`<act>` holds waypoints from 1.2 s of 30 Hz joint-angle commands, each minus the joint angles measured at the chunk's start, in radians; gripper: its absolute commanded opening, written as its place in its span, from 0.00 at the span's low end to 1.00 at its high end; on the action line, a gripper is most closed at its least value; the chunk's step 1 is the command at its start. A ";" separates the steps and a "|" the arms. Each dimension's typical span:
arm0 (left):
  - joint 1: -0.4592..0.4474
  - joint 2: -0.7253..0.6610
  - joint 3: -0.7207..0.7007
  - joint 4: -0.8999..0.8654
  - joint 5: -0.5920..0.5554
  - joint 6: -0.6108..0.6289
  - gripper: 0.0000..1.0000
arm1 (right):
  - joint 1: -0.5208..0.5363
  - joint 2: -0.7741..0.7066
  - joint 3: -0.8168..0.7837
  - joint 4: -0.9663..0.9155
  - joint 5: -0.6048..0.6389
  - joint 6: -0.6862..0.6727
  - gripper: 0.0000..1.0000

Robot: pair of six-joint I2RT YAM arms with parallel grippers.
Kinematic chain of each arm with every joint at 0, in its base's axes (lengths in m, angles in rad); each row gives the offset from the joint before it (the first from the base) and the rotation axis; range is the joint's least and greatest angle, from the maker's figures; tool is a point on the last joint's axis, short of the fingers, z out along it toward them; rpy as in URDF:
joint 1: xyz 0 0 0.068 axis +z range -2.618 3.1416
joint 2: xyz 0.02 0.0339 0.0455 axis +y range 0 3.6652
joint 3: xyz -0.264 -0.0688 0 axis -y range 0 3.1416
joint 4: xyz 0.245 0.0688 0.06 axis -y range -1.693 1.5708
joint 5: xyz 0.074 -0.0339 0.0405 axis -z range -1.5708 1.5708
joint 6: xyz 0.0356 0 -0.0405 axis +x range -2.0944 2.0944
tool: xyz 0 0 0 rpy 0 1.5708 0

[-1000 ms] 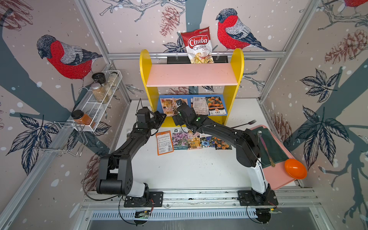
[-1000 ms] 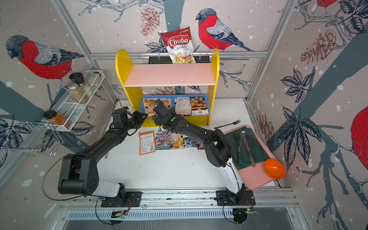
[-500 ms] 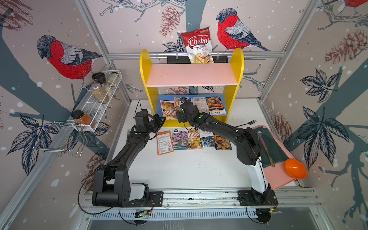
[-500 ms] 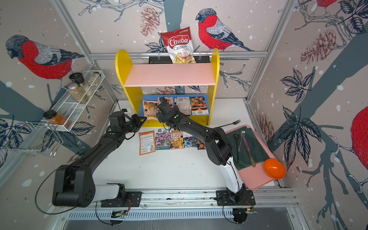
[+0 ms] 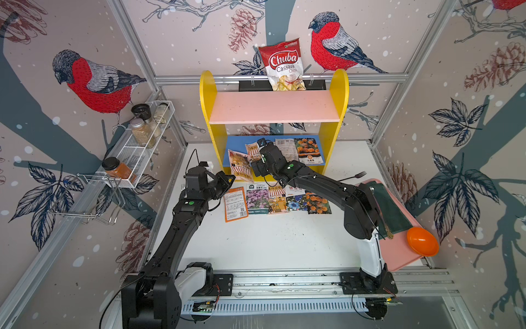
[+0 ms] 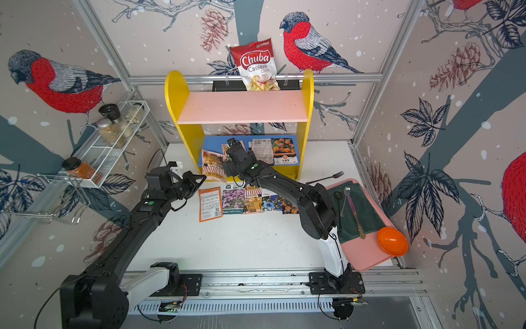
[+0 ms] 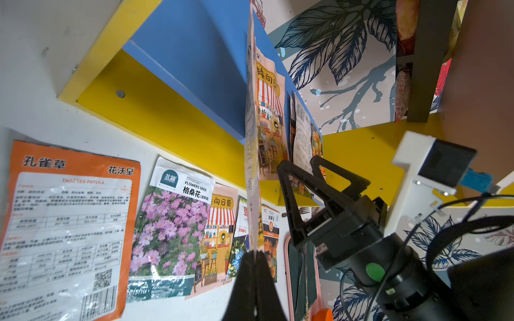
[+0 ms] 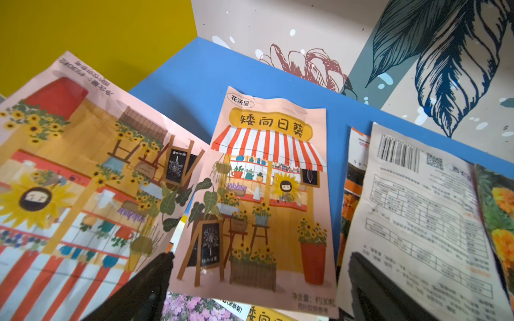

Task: Take the seed bag off the shelf
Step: Adjust the seed packet on the shelf.

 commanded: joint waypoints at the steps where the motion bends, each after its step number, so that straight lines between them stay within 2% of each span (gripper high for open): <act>1: 0.000 -0.040 -0.002 -0.074 -0.005 0.043 0.00 | 0.006 -0.039 -0.026 0.027 -0.049 0.010 1.00; 8: 0.001 -0.062 0.015 -0.128 -0.014 0.074 0.00 | -0.013 -0.050 -0.052 0.047 -0.094 0.021 1.00; 13: 0.004 -0.054 0.016 -0.121 -0.020 0.076 0.00 | -0.020 -0.014 -0.037 0.048 -0.079 0.001 1.00; 25: 0.015 -0.051 0.033 -0.136 -0.007 0.084 0.00 | -0.031 0.116 0.107 -0.027 -0.003 -0.034 1.00; 36: 0.024 -0.099 0.041 -0.177 0.016 0.092 0.00 | -0.079 0.172 0.180 -0.043 -0.021 -0.027 1.00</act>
